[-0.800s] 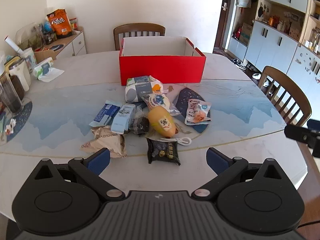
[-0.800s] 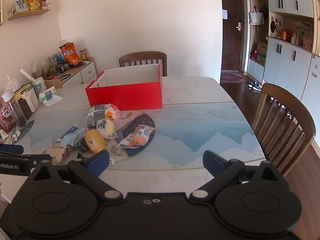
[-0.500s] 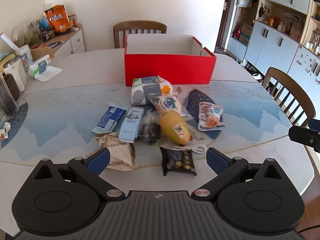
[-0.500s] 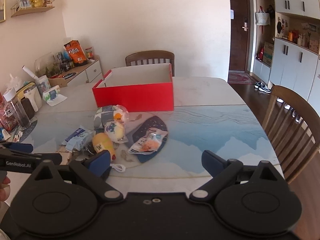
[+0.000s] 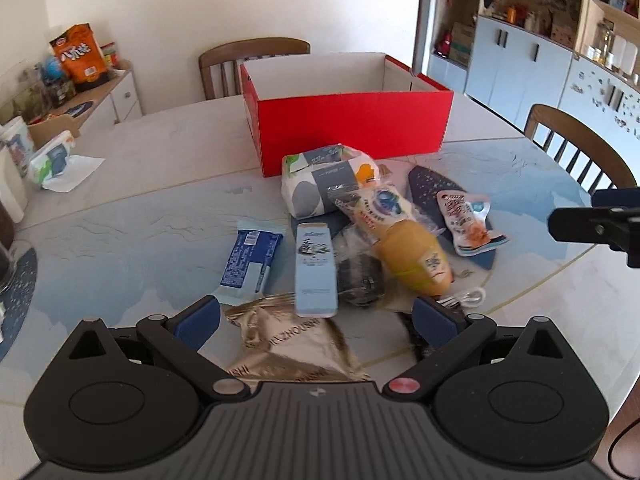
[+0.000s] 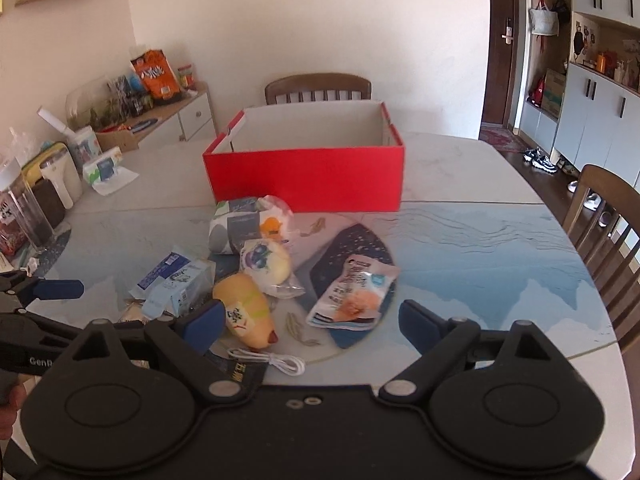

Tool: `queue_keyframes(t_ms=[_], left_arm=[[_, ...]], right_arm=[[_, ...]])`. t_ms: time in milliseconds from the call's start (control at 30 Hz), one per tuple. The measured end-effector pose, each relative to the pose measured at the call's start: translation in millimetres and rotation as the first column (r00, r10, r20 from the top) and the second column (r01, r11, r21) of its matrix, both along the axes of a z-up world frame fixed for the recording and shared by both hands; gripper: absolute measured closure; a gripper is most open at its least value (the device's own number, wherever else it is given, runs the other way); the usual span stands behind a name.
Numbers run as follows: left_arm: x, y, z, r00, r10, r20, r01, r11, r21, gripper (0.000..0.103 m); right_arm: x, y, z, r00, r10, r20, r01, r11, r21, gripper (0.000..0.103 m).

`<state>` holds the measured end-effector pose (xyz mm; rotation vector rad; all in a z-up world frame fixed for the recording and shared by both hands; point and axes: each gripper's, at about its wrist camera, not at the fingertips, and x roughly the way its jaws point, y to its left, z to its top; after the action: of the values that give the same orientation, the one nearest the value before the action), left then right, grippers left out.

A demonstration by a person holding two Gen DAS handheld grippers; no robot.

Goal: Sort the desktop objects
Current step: 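Reach the right tool to the yellow toy while the left tool reaches the white carton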

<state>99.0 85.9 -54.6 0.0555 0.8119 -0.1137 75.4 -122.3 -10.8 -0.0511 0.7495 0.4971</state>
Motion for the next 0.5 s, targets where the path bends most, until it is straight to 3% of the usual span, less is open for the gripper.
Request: queue_keyframes(t_ms=[300,500], left_arm=[[29.3,12.0,-19.7,0.996,-0.070,-0.048,0.068,0.996,-0.052,0.000],[57.8,29.6,-20.7,0.996,-0.002,-0.090,-0.007,0.994,-0.106,0.001]], right_arm=[[16.8,31.8,-20.8,0.997,-0.004,-0.071,0.001,0.999,-0.043,0.016],[30.2,43.9,-34.1,0.990,0.074,-0.120,-0.083,0.994,-0.072,0.018]])
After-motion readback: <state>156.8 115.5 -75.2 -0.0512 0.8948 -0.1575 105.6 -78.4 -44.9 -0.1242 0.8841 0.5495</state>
